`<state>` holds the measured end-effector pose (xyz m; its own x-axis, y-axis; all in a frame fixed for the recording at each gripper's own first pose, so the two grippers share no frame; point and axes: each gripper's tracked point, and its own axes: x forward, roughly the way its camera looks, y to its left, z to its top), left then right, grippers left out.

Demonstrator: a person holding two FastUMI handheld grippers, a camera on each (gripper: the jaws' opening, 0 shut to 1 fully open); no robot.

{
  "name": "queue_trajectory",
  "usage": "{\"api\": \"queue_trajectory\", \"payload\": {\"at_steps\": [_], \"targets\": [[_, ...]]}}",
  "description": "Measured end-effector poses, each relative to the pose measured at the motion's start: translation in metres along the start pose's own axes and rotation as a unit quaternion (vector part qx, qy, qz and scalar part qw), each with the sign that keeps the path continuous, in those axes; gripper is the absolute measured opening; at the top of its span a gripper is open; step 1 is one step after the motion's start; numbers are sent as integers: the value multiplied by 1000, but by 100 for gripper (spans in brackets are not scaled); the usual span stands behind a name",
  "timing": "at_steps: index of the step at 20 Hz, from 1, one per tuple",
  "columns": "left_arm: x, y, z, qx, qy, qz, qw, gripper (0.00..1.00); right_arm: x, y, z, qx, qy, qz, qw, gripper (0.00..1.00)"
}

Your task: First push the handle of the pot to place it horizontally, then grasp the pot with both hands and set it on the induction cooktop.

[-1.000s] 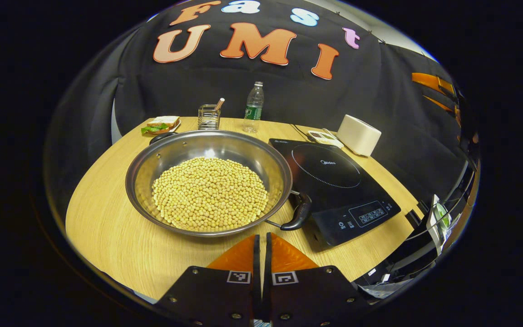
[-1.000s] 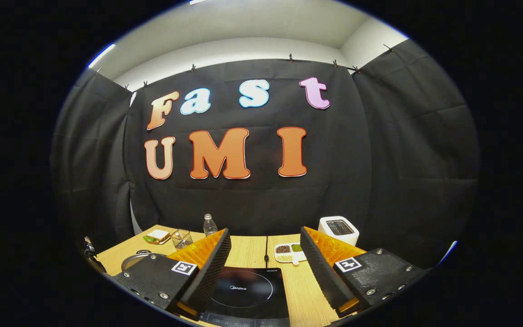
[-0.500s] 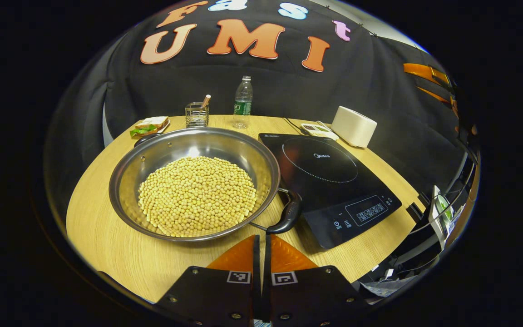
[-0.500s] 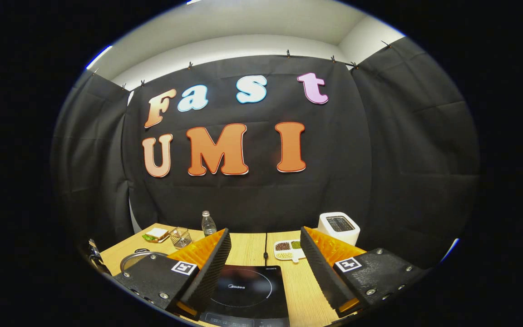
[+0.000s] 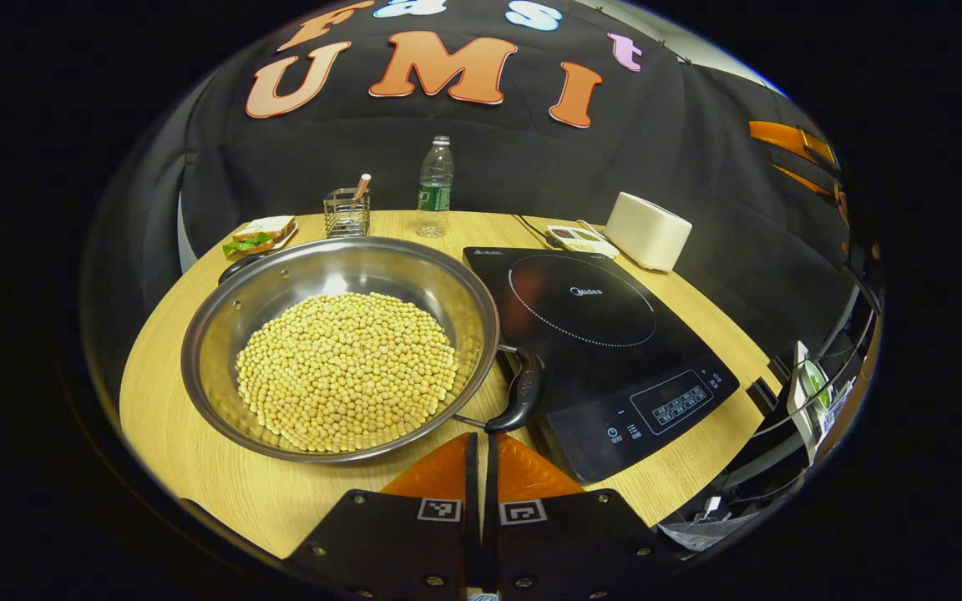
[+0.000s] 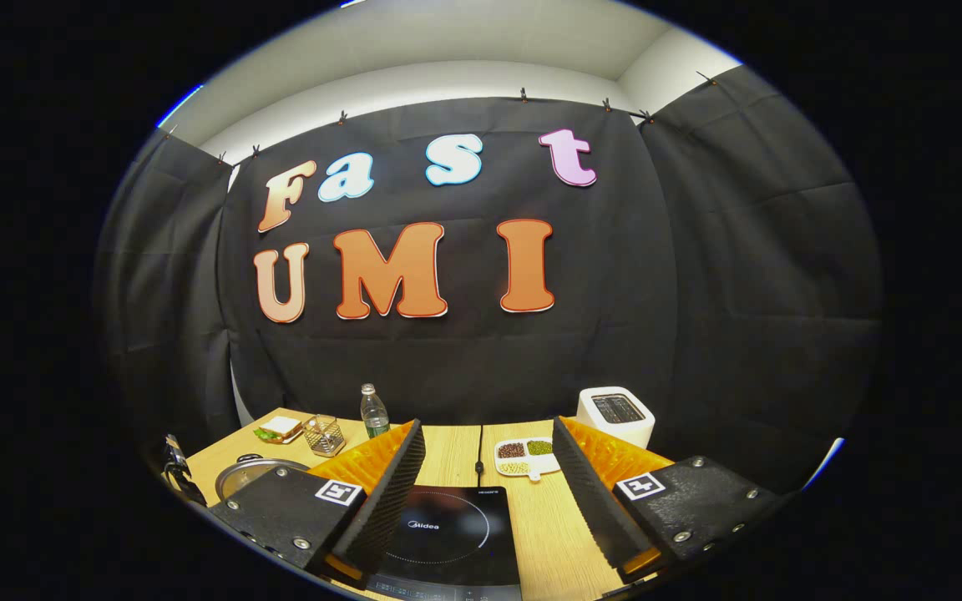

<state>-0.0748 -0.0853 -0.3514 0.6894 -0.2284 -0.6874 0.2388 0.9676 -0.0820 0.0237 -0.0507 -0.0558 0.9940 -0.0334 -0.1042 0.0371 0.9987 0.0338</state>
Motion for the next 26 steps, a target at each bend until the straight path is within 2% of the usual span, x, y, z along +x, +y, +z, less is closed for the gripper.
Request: {"api": "queue_trajectory", "payload": {"at_steps": [6,12,13,14,15,26], "targets": [[11,-4,9,8,9,-12,1000,1,5,-6,-3,-1,3,-6,1000,95],[31,-7,20,-5,15,-29,999,2,9,-13,-9,-2,10,-11,1000,95],[33,-8,22,-7,15,-32,999,2,10,-15,-9,-2,10,-12,1000,95],[35,-10,21,-11,18,-35,999,2,11,-17,-10,-1,11,-14,1000,100],[36,-11,23,-15,19,-38,999,2,12,-19,-11,-1,12,-16,1000,95],[61,-19,39,-30,19,-56,998,1,21,-32,-25,3,25,-25,999,95]]}}
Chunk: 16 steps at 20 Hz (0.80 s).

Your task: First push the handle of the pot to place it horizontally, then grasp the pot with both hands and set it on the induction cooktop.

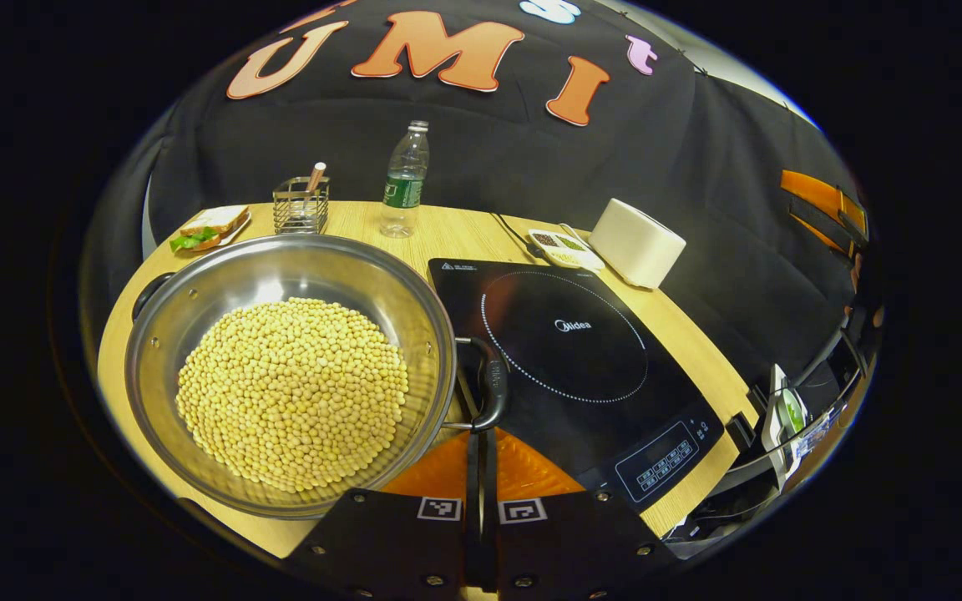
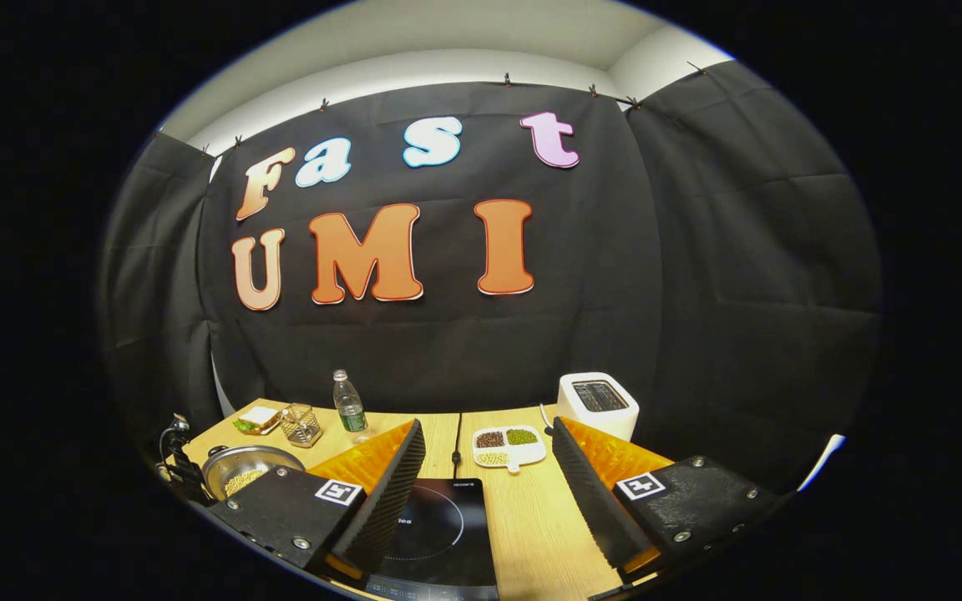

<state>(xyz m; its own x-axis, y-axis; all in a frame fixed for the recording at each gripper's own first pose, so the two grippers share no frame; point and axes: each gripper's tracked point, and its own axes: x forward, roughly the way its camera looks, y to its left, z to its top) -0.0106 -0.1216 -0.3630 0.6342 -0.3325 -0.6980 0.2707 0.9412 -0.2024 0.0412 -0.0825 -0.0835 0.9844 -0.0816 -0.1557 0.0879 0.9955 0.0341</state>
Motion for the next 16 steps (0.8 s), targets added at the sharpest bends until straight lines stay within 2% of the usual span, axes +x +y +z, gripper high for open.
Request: {"api": "queue_trajectory", "payload": {"at_steps": [16], "targets": [[23,0,20,-1,-2,-5,1000,2,22,-13,-22,4,24,-12,1000,95]]}}
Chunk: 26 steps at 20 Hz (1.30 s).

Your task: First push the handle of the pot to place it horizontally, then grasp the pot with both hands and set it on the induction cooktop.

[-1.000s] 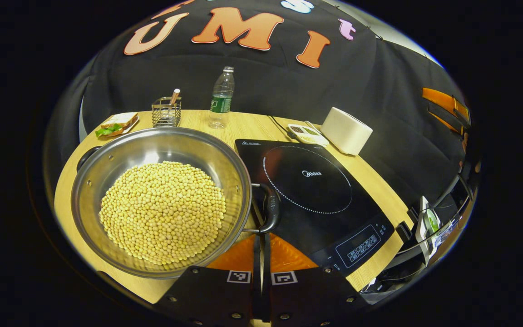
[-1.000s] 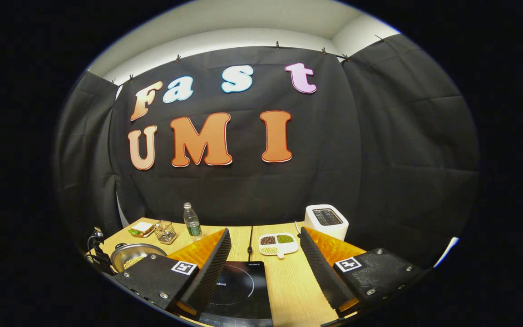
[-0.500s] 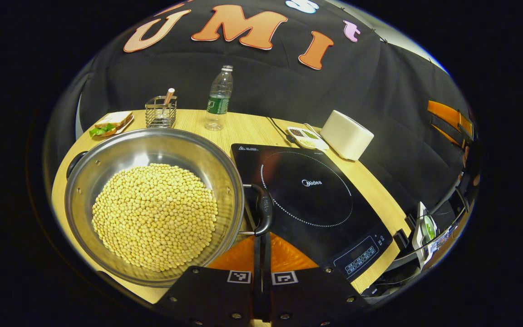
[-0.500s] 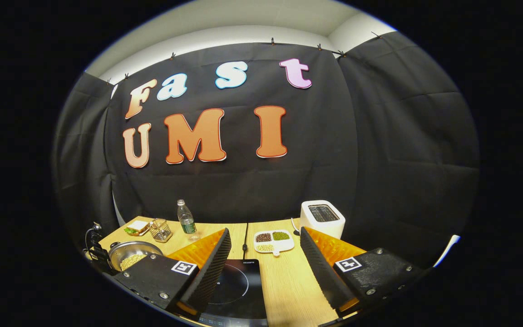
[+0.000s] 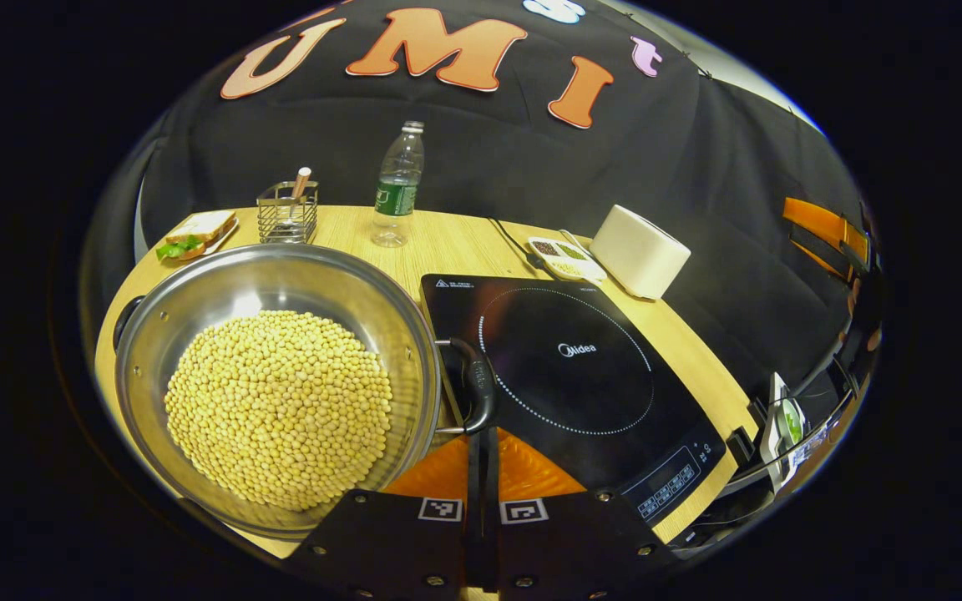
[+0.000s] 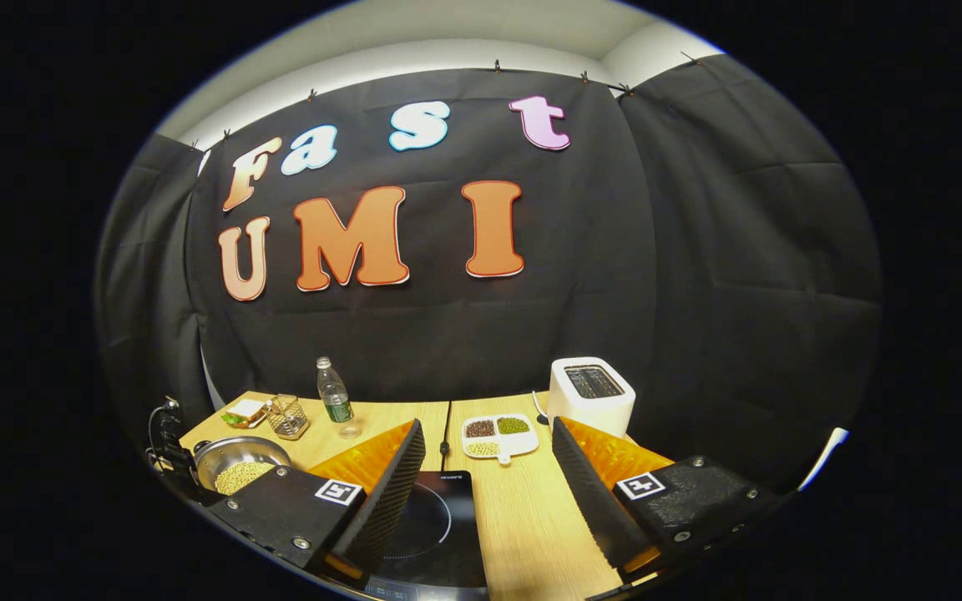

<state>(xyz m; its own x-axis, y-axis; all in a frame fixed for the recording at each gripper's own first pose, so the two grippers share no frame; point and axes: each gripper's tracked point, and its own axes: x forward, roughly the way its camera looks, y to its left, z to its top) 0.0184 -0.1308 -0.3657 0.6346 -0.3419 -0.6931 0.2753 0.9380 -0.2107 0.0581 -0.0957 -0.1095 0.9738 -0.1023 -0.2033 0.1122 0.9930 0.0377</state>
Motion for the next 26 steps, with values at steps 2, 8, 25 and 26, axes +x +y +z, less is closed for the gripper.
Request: {"api": "queue_trajectory", "payload": {"at_steps": [2,8,25,26], "targets": [[3,1,2,-3,0,-2,1000,1,3,0,-3,0,3,0,1000,95],[9,1,10,-13,0,-10,1000,1,12,1,-9,-1,11,-3,1000,100],[-93,79,77,47,-130,81,987,2,-12,80,5,-16,-7,30,999,95],[-103,89,78,41,-137,88,986,2,-14,88,6,-17,-10,34,999,95]]}}
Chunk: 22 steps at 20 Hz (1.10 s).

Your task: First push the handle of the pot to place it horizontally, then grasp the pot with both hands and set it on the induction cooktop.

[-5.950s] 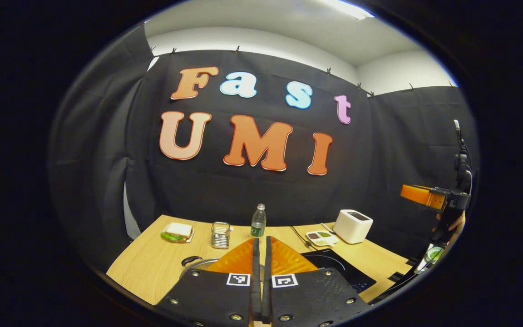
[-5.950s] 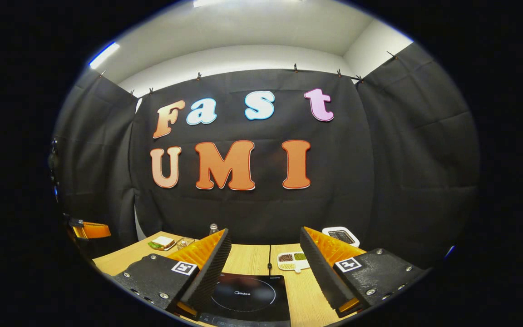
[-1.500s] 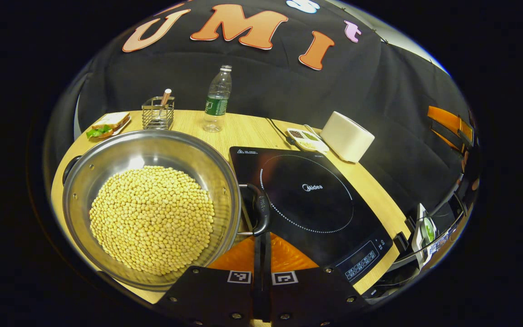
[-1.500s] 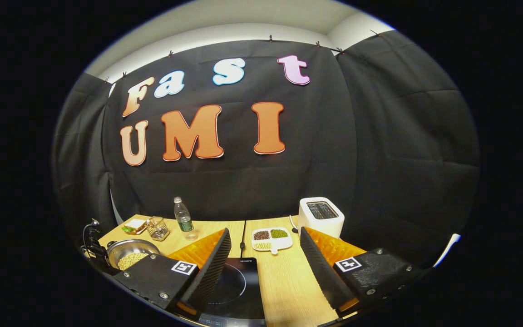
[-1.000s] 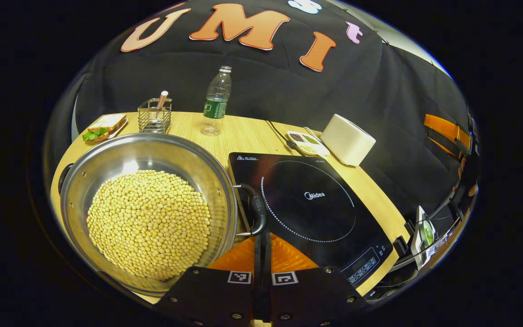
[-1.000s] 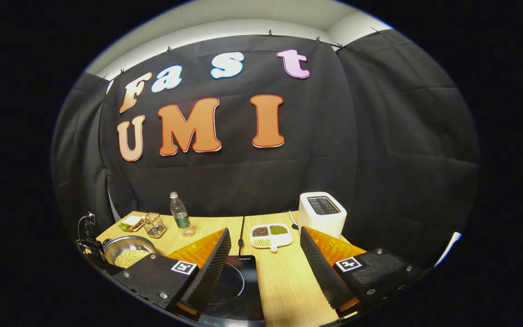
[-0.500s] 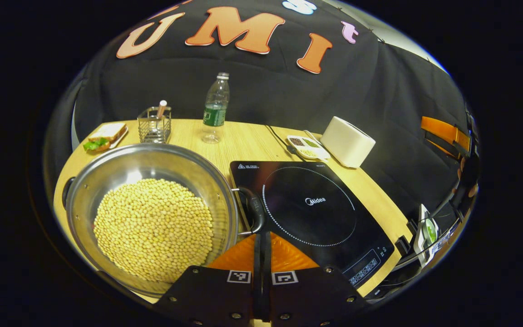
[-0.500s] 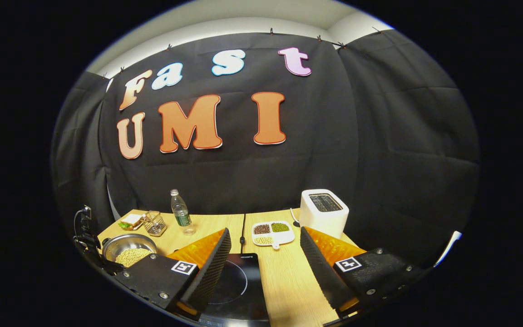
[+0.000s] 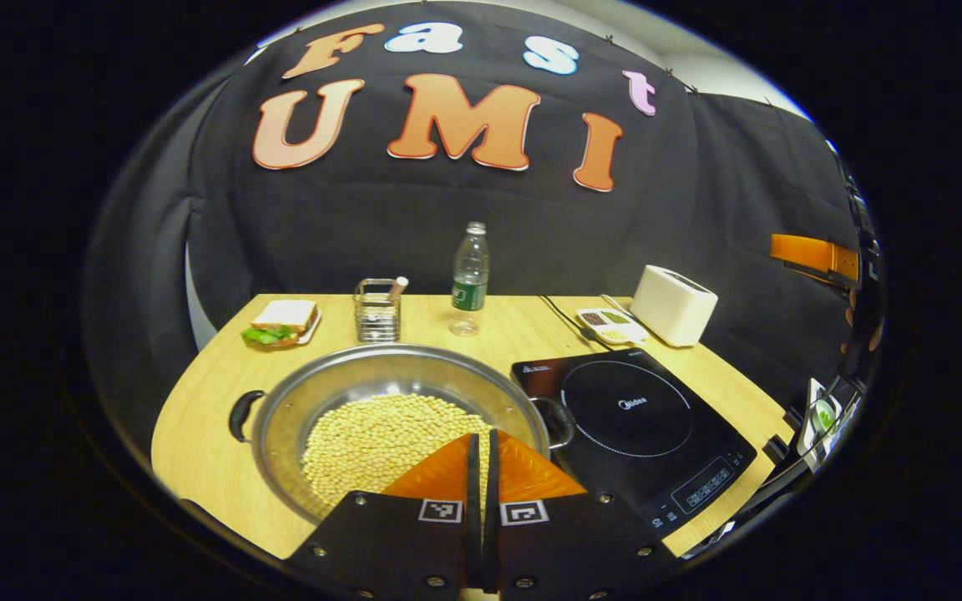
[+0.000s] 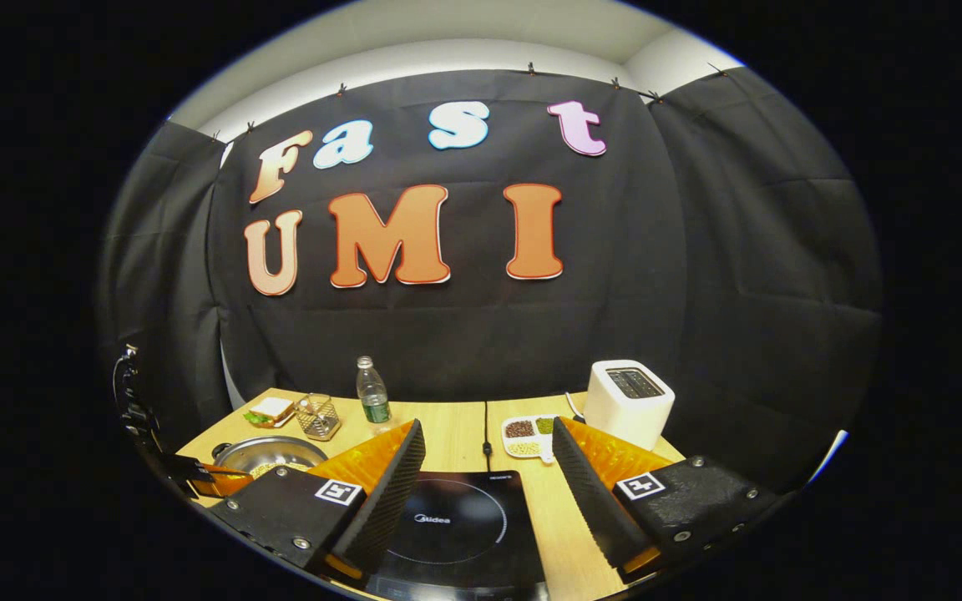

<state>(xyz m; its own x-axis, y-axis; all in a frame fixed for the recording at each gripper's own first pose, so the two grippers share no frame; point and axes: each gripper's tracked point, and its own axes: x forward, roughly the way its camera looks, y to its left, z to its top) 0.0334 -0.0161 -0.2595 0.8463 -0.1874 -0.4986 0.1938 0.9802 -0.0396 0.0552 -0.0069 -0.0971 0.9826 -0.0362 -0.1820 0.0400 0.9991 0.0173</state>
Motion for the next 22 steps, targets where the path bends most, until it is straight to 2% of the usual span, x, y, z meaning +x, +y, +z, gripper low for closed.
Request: {"api": "queue_trajectory", "payload": {"at_steps": [7,12,14,15,16,18,19,22], "targets": [[-35,90,32,-23,-71,58,996,2,-4,67,-5,-4,-11,19,1000,95],[-46,137,35,-25,-93,75,993,2,6,113,-31,-4,5,28,1000,95],[-43,149,33,-33,-98,70,992,5,13,130,-47,-1,19,29,999,95],[-40,154,30,-33,-98,70,992,14,16,137,-54,2,23,29,999,100],[-35,161,26,-32,-96,72,992,20,20,143,-62,7,29,25,999,95],[-26,169,17,-35,-80,70,994,57,29,158,-81,14,42,20,999,95],[-20,174,14,-38,-75,68,994,69,33,164,-92,13,54,19,998,95],[0,194,1,-41,-57,73,995,69,48,176,-127,6,97,12,995,95]]}}
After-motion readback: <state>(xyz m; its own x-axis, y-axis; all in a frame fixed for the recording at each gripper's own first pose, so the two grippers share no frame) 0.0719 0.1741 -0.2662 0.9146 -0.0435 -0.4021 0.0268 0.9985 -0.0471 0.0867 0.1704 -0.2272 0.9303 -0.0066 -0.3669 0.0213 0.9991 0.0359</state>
